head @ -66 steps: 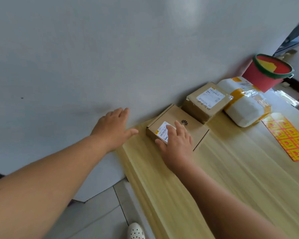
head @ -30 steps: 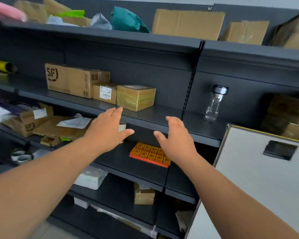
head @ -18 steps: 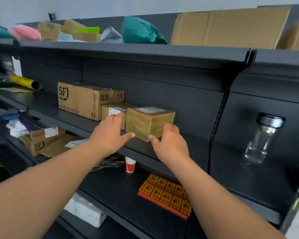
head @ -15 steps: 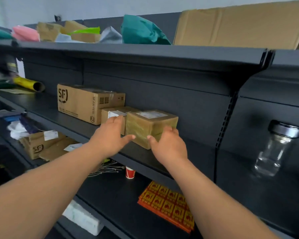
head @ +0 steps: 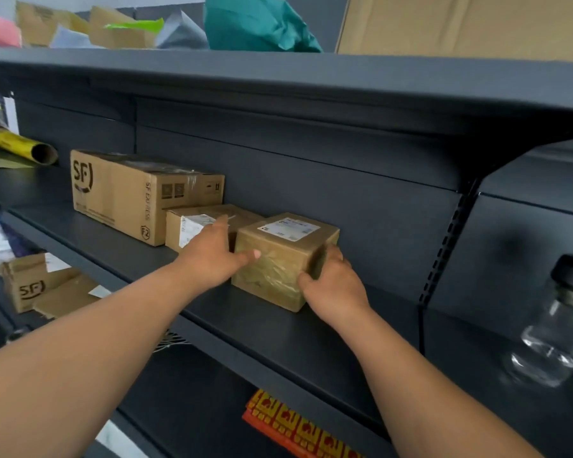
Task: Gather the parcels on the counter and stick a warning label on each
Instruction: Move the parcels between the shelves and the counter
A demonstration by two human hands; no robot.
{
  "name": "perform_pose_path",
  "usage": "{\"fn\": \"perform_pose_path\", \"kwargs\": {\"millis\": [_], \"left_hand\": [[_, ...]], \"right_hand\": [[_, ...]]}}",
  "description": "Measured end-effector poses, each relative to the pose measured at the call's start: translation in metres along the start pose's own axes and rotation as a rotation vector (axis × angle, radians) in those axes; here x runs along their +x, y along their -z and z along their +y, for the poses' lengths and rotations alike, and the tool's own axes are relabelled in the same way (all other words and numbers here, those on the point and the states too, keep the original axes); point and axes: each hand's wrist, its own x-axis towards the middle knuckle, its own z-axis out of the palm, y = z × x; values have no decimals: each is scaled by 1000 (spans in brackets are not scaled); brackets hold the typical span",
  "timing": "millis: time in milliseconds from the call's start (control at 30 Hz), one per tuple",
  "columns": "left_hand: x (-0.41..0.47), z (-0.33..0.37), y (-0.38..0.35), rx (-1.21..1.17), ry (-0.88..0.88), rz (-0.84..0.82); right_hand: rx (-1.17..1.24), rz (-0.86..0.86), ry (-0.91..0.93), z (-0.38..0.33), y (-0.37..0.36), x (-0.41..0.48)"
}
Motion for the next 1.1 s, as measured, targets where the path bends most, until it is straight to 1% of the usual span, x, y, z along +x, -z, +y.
{"fn": "perform_pose_path", "kwargs": {"millis": [67, 167, 267, 367, 433, 567, 700, 800, 967, 1100], "left_hand": [[3, 6, -8, -101, 29, -69], [4, 15, -12, -137, 70, -119], [-4, 18, -11, -142, 64, -120], [-23, 17, -6, -263, 23, -171], [-42, 18, 3, -303, 9, -172], [-90, 24, 26, -275, -64, -139], [-147, 31, 49, -285, -167, -63], [-195, 31, 69, -265, -230, -17], [-272, 32, 100, -248, -336, -52], [-325, 48, 115, -266, -430, -93]], "right_hand": [[126, -62, 6, 3, 4, 0], [256, -104, 1, -3, 5, -2], [253, -43, -9, -6, 7, -10], [243, 8, -24, -6, 14, -31], [257, 16, -17, -8, 19, -51], [233, 106, 11, -18, 32, -106], [214, 217, 29, -32, 48, -168], [207, 258, 27, -44, 59, -224], [166, 297, 0, -60, 70, -321], [154, 393, -73, -65, 86, -386]]}}
